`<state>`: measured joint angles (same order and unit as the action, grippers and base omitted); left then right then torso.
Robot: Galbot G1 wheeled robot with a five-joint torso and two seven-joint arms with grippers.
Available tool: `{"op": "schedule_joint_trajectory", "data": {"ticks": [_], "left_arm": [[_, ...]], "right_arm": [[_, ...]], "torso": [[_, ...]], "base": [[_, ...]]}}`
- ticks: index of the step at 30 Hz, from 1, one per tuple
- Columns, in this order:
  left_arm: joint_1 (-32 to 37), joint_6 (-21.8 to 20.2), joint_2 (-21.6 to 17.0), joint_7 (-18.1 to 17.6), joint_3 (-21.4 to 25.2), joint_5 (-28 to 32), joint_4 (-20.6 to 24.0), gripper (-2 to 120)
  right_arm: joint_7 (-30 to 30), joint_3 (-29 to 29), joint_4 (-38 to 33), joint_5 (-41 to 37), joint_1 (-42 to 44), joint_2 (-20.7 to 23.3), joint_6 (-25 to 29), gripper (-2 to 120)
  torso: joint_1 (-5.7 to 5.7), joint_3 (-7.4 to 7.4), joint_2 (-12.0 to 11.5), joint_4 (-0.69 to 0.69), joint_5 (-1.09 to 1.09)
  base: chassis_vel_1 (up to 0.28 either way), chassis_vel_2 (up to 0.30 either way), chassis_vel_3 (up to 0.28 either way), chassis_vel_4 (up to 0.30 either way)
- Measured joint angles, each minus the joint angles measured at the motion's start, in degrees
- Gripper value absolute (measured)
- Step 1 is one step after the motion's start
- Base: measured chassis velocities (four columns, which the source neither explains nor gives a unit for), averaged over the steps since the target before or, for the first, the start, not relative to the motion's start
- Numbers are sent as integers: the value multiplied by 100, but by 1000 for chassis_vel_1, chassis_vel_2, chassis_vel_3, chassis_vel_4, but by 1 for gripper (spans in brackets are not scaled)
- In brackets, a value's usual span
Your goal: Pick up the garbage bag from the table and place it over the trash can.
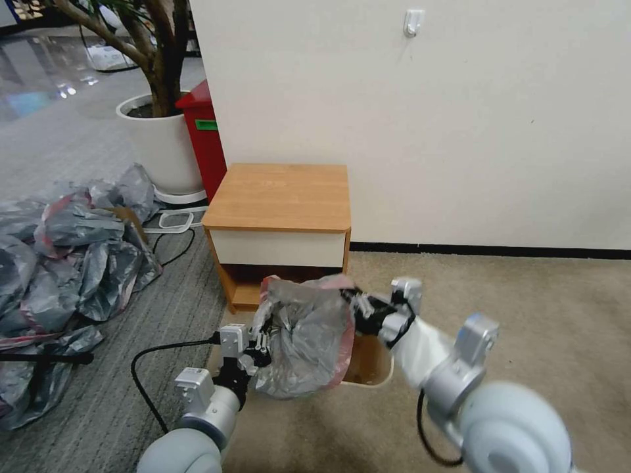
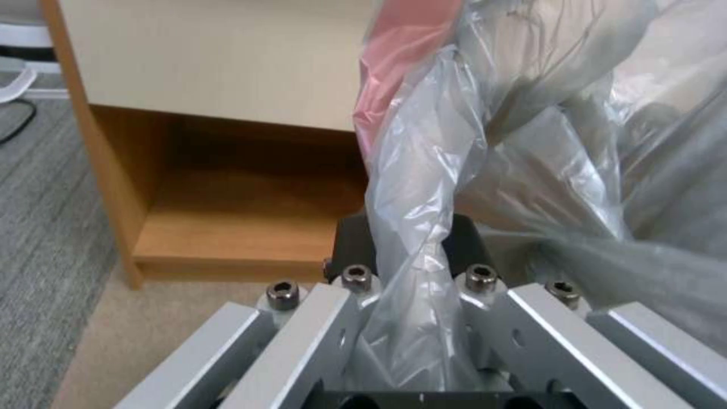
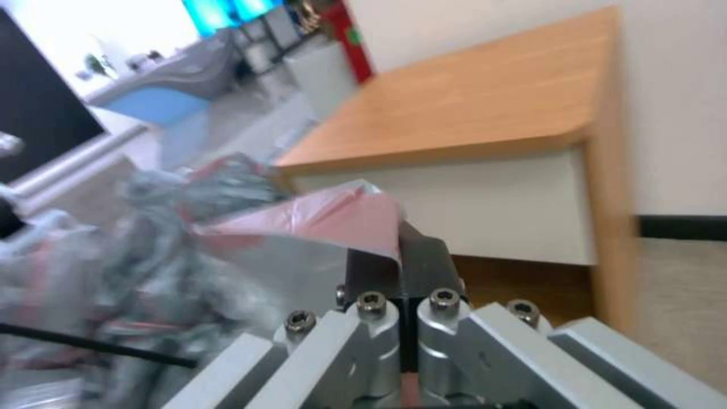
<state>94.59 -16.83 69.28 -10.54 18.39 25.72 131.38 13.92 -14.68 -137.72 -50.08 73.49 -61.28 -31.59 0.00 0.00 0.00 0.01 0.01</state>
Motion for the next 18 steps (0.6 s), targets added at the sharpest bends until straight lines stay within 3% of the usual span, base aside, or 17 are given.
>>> {"op": "schedule_joint_trajectory", "data": {"ticks": [11, 18], "left_arm": [[95, 25, 23, 301, 35, -80, 127, 7], [96, 56, 59, 378, 103, 33, 137, 7]], "right_arm": [[549, -80, 701, -708, -800, 422, -856, 0], [637, -162, 815, -916, -848, 655, -915, 0]], "torso": [[0, 0, 0, -1, -1], [0, 0, 0, -1, -1]], "base": [[0, 0, 0, 0], [0, 0, 0, 0]]}}
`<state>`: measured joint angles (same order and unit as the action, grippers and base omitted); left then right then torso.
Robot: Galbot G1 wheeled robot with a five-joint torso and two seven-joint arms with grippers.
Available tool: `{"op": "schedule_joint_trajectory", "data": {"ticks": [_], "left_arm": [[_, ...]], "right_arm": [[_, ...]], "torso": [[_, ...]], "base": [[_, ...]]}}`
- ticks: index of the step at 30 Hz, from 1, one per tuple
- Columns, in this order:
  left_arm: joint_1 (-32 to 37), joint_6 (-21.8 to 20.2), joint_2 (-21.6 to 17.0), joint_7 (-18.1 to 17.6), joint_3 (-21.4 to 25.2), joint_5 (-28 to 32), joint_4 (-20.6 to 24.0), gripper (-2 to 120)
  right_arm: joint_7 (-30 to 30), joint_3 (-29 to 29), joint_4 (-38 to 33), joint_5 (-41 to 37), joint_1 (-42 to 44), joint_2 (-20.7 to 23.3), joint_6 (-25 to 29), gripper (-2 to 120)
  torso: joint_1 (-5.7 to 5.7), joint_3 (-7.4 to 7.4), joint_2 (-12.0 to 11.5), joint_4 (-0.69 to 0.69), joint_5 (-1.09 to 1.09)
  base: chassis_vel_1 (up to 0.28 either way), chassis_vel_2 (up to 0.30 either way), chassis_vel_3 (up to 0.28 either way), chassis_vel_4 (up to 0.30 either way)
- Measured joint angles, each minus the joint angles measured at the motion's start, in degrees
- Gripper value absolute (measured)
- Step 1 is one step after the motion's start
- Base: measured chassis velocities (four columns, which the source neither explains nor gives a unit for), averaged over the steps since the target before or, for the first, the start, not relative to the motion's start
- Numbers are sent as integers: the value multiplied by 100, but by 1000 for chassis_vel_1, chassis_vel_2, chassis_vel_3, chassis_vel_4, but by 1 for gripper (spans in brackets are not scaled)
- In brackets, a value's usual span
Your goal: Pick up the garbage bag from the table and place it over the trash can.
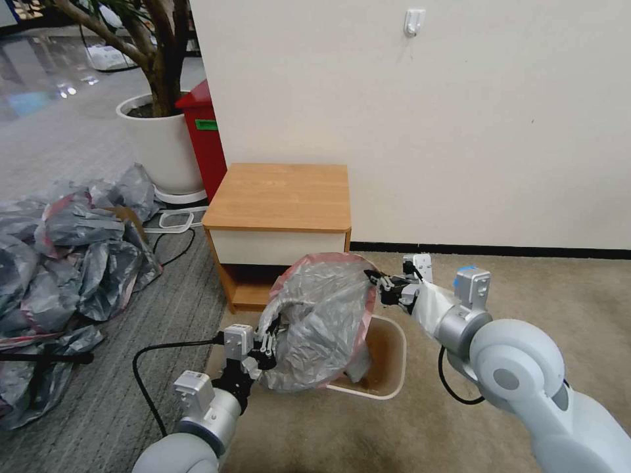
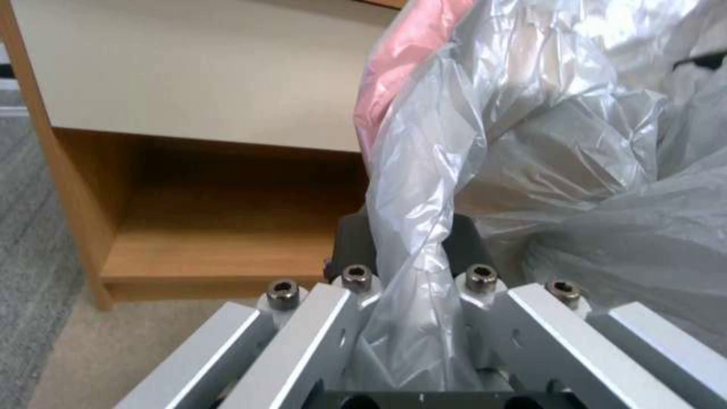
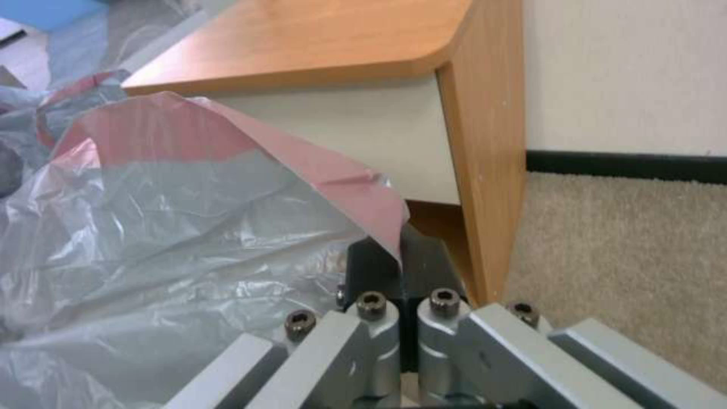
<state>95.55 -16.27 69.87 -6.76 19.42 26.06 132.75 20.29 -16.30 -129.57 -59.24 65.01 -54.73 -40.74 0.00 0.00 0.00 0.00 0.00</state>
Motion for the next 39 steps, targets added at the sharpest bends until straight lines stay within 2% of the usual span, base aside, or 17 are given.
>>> {"op": "schedule_joint_trajectory", "data": {"ticks": [2, 5, 6, 11, 12, 15, 16, 18, 20, 21, 22, 26, 29, 32, 39], "left_arm": [[-14, -1, 9, 0, 5, 90, -12, 7], [-51, -36, 25, 0, 28, 313, -49, 7], [-51, -36, 25, 0, 28, 313, -49, 7], [-200, -176, 36, -148, 84, 755, -203, 7], [-200, -176, 36, -148, 84, 755, -203, 7], [-318, -263, 35, -289, 103, 942, -296, 7], [-318, -263, 35, -289, 103, 942, -296, 7], [-398, -288, 29, -375, 132, 1042, -367, 7], [-419, -295, 25, -399, 147, 1068, -387, 7], [-476, -300, 10, -477, 198, 1146, -440, 7], [-476, -300, 10, -477, 198, 1146, -440, 7], [-530, -298, -20, -585, 253, 1229, -416, 7], [-544, -287, -29, -596, 279, 1228, -385, 7], [-548, -260, -39, -600, 322, 1207, -301, 7], [-531, -181, -60, -592, 354, 1059, -192, 7]], "right_arm": [[9, -36, 4, -45, 33, 24, 0, 2], [19, -213, -54, -338, 165, 79, 0, 14], [19, -213, -54, -338, 165, 79, 0, 14], [219, -547, -325, -950, 359, 229, 6, 37], [219, -547, -325, -950, 359, 229, 6, 37], [363, -607, -524, -1144, 379, 308, 12, 51], [363, -607, -524, -1144, 379, 308, 12, 51], [448, -615, -723, -1230, 403, 319, 18, 60], [477, -616, -819, -1277, 416, 316, 20, 64], [546, -579, -1243, -1530, 506, 261, 28, 74], [546, -579, -1243, -1530, 506, 261, 28, 74], [688, -145, -1393, -1756, 745, 63, 30, 92], [934, 155, -1396, -1766, 783, -37, 29, 98], [1489, 502, -1395, -1774, 790, -200, 31, 100], [1968, 637, -1386, -2050, 757, -315, 39, 100]], "torso": [[0, 0, 0, 0, 0], [0, 0, 0, 0, 0], [0, 0, 0, 0, 0], [0, -1, 0, -1, 1], [0, -1, 0, -1, 1], [0, 0, 0, 0, 0], [0, 0, 0, 0, 0], [0, 0, 0, 0, 0], [0, 0, 0, 0, 0], [0, 0, 0, 0, -2], [0, 0, 0, 0, -2], [0, -1, 0, -1, -1], [0, 0, 0, 0, 0], [0, 0, 0, 0, 0], [0, 0, 0, 0, 0]], "base": [[0, 0, 0, 0], [0, 0, 0, 0], [0, 0, 0, 0], [0, 0, 0, 0], [0, 0, 0, 0], [0, 0, 0, 0], [0, 0, 0, 0], [0, 0, 0, 0], [0, 0, 0, 0], [0, 0, 0, 0], [0, 0, 0, 0], [0, 0, 0, 0], [0, 0, 0, 0], [0, 0, 0, 0], [0, 0, 0, 0]]}}
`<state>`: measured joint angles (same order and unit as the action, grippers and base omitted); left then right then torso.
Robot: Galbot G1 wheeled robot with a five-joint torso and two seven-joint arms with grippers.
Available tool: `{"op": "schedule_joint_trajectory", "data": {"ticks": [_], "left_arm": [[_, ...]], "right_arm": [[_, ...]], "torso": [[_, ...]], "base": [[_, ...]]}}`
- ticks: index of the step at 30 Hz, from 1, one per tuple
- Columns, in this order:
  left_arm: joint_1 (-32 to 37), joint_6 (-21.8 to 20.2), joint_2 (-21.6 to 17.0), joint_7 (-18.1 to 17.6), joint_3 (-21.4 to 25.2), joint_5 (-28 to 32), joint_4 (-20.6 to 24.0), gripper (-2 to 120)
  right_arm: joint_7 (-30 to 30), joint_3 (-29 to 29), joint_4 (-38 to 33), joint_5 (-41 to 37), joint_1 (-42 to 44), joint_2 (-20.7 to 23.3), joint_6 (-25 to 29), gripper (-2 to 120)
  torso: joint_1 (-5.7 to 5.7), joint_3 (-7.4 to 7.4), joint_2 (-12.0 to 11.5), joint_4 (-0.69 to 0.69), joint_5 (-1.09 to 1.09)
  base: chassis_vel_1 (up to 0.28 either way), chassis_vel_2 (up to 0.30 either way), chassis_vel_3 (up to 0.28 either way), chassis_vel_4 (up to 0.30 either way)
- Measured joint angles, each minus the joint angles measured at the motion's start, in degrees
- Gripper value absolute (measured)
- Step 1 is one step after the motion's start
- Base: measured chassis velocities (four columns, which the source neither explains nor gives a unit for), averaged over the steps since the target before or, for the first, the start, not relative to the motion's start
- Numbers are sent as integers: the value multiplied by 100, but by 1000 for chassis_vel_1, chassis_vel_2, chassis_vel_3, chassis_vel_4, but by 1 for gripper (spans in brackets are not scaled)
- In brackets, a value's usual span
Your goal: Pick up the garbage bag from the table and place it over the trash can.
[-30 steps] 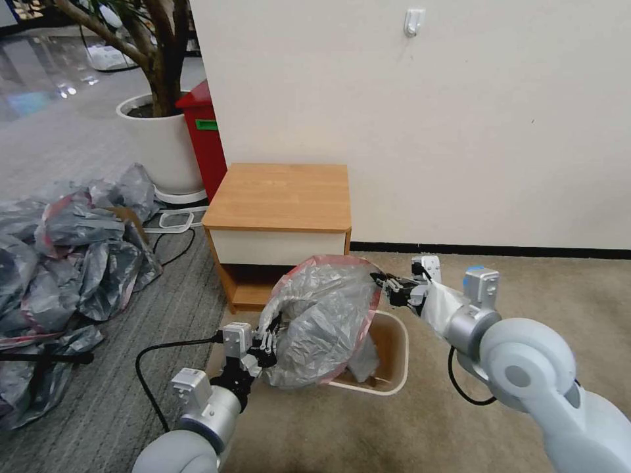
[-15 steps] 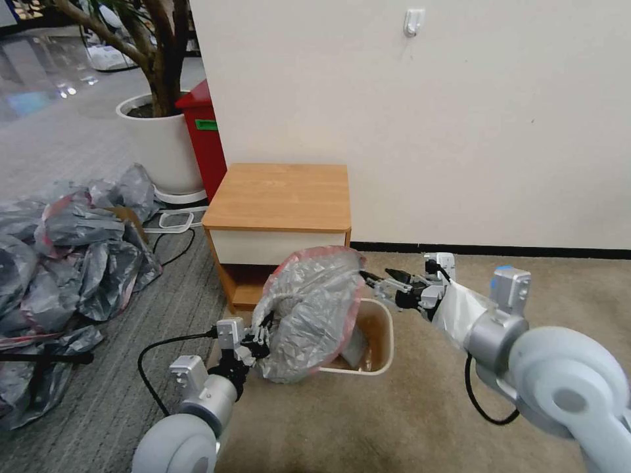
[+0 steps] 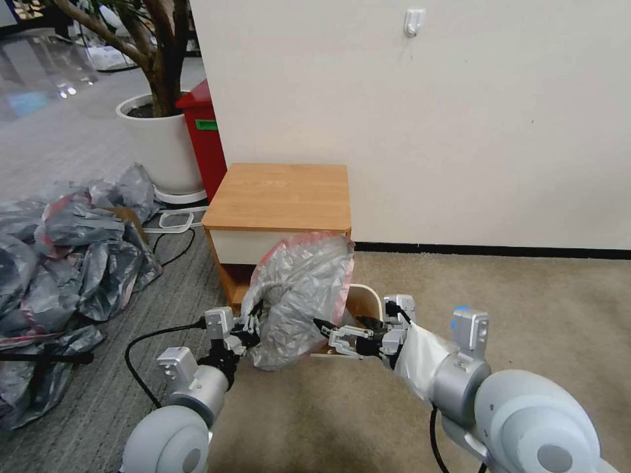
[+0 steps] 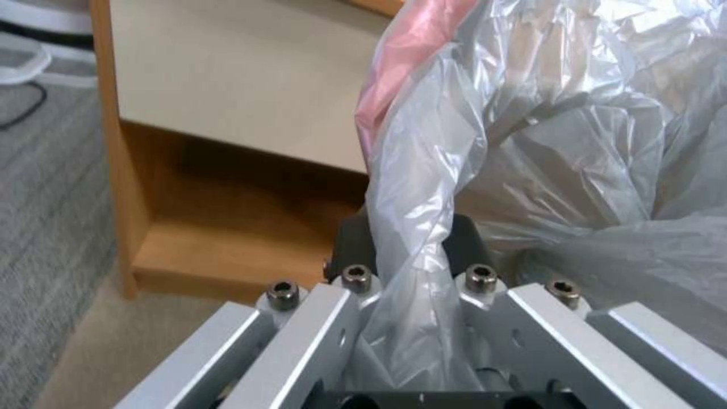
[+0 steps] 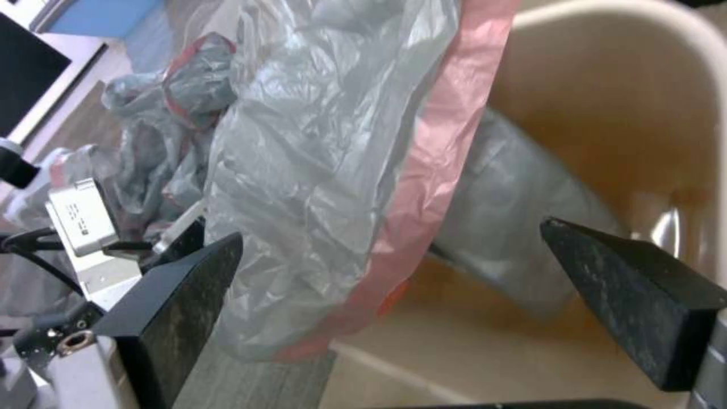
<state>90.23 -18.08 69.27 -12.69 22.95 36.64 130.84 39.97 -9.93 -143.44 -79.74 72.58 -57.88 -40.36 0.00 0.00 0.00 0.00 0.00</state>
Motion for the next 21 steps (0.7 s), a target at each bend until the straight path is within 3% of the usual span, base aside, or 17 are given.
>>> {"op": "schedule_joint_trajectory", "data": {"ticks": [16, 18, 21], "left_arm": [[30, 39, 5, 52, -25, -97, 104, 7], [27, 38, 12, 52, -35, -97, 105, 7], [21, 36, 35, 51, -55, -77, 99, 7]], "right_arm": [[-99, 248, 284, -226, -149, -432, 249, 100], [-144, 260, 289, -216, -149, -449, 271, 95], [-346, 274, 309, -99, -140, -508, 318, 79]], "torso": [[0, 0, 0, 0, 0], [0, 0, 0, 0, 0], [0, 0, 0, 0, 0]], "base": [[0, 0, 0, 0], [0, 0, 0, 0], [0, 0, 0, 0]]}}
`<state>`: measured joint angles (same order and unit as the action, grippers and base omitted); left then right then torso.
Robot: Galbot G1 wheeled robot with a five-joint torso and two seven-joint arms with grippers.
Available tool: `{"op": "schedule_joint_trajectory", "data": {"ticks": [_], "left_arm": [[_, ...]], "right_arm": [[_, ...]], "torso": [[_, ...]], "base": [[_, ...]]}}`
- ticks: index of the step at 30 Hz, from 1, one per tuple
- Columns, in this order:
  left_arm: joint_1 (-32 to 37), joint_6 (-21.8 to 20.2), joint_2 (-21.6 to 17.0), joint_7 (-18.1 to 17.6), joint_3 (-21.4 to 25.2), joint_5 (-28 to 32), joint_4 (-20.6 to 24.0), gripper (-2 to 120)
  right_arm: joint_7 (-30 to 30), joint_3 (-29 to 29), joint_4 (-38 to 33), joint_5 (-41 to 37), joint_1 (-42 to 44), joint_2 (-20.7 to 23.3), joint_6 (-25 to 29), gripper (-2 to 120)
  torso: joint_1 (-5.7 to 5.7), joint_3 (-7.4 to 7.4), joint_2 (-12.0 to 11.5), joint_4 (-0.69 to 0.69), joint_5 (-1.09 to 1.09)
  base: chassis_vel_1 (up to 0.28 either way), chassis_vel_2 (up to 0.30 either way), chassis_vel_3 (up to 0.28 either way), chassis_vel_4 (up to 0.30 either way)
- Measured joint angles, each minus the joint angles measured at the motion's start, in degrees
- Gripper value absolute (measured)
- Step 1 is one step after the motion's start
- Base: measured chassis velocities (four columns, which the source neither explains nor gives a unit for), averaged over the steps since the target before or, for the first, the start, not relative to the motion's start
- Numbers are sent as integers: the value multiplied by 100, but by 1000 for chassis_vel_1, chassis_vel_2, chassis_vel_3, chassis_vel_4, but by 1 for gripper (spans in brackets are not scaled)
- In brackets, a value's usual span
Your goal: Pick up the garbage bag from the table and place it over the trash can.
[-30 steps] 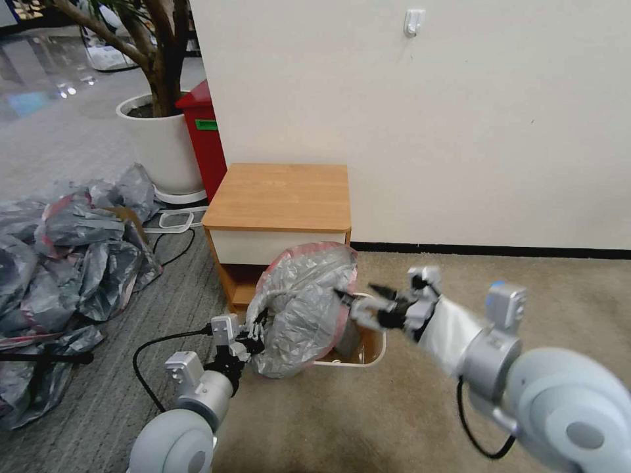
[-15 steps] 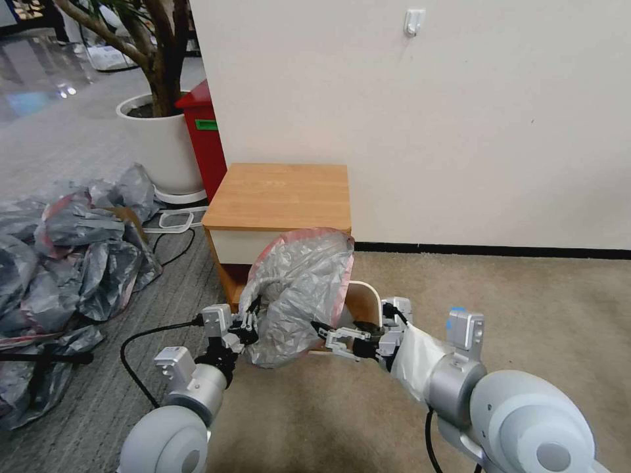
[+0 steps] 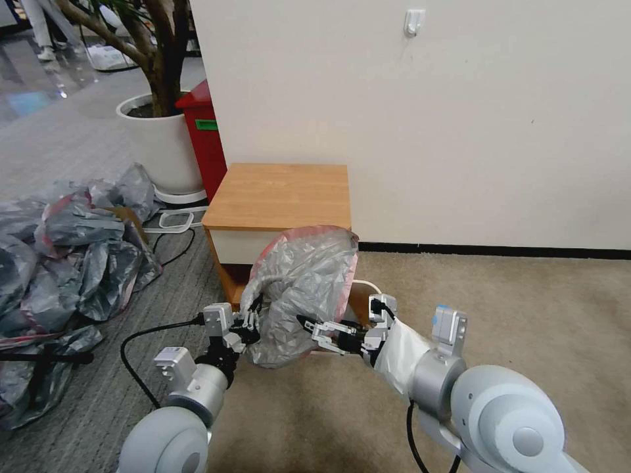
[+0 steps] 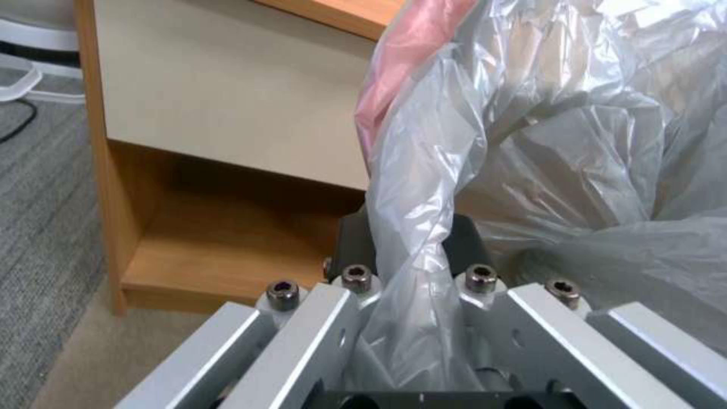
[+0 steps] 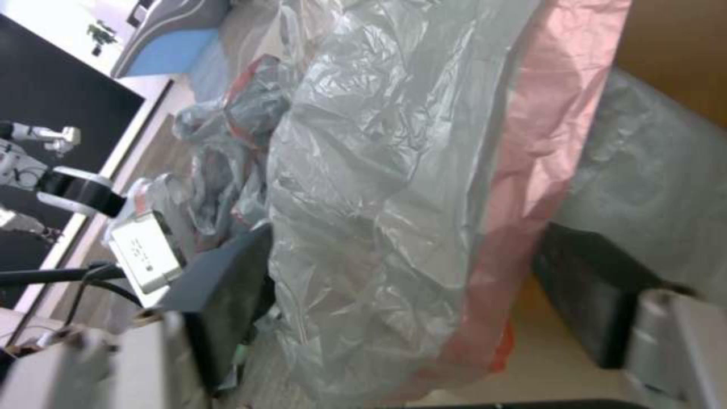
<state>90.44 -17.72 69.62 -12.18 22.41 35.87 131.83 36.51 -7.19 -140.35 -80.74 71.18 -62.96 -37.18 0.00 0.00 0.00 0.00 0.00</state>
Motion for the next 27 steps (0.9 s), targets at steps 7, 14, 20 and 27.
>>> {"op": "schedule_joint_trajectory", "data": {"ticks": [7, 14, 20, 27], "left_arm": [[-12, -84, 19, -78, 3, 260, -1, 7], [-66, -195, 49, -304, 2, 594, 1, 7], [-87, -241, 62, -367, -3, 683, -28, 7], [-184, -318, 21, -510, 47, 939, -115, 7]], "right_arm": [[-209, 33, 15, 231, 57, -51, 7, 56], [-339, 20, -16, 424, 126, -27, -18, 30], [-446, -23, -63, 425, 130, 35, -33, 6], [-485, -188, -224, 395, 164, 164, -37, 0]], "torso": [[0, 0, 0, 0, 0], [0, 0, 0, 0, 0], [0, 0, 0, 0, 0], [0, 0, 0, 0, 0]], "base": [[0, 0, 0, 0], [0, 0, 0, 0], [0, 0, 0, 0], [0, 0, 0, 0]]}}
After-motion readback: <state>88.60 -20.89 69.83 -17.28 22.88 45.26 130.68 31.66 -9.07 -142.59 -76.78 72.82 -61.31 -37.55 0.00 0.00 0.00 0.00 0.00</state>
